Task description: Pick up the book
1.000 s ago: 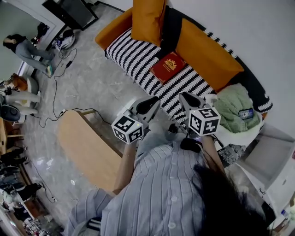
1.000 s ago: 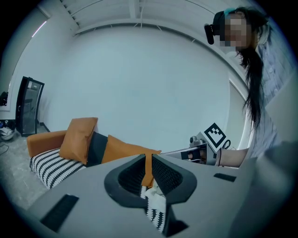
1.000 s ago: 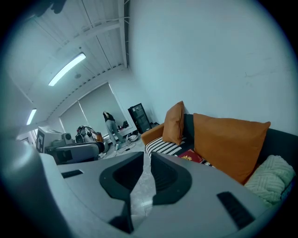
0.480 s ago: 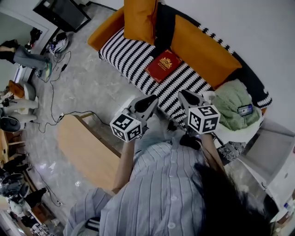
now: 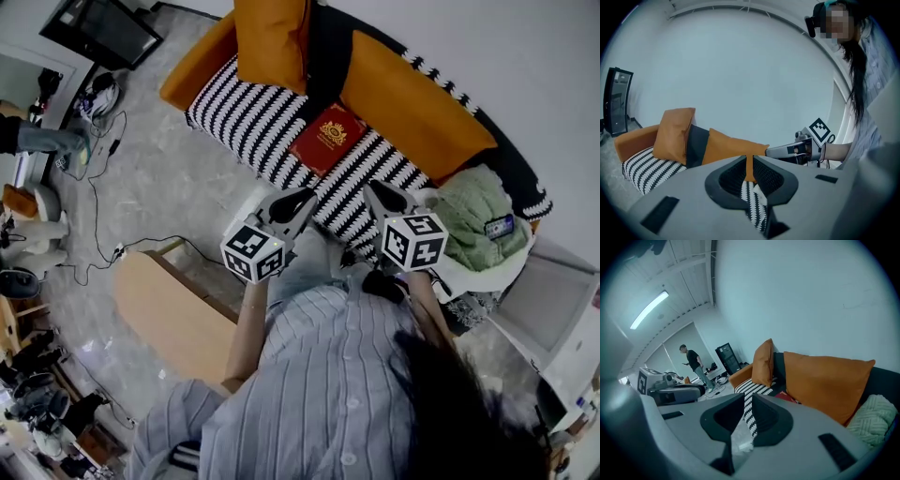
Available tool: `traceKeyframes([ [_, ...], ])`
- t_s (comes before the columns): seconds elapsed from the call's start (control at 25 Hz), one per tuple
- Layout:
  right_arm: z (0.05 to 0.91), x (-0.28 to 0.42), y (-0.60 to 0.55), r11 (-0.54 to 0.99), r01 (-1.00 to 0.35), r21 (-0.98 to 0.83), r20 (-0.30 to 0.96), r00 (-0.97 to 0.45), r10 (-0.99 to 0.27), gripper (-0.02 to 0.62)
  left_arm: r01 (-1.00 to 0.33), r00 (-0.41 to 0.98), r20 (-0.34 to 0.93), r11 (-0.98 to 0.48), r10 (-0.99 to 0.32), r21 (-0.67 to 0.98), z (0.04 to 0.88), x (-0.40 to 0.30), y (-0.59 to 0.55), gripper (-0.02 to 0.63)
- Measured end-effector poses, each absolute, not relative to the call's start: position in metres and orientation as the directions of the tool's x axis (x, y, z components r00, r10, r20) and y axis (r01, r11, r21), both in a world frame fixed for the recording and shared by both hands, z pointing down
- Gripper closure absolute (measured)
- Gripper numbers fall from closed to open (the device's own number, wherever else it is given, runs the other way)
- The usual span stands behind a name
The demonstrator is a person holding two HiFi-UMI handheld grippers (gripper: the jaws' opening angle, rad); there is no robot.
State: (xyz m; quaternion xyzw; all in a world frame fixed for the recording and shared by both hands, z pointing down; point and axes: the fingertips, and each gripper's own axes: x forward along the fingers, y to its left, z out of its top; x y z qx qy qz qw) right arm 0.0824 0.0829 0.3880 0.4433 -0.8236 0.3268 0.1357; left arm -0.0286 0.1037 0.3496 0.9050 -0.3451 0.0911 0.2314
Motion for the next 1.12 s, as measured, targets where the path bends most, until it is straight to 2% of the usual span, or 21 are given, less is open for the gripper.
traceKeyframes([
  [0.56,0.444,0.045,-0.005,0.298,-0.865,-0.404,0.613,-0.498,-0.614,0.534,-0.629,0.776,0.381,-0.654,-0.502,0.420,0.404,-0.093,0.003,0.574],
  [0.88,0.494,0.058,-0.043,0.161,-0.875,-0.457,0.630,-0.446,-0.636,0.534,-0.601,0.790,0.447,-0.678,-0.420,0.424,0.465,-0.112,-0.047,0.574],
  [1.12,0.551,0.069,-0.071,0.119,-0.890,-0.441,0.667,-0.414,-0.620,0.534,-0.581,0.798,0.475,-0.682,-0.370,0.444,0.516,-0.114,-0.093,0.573],
])
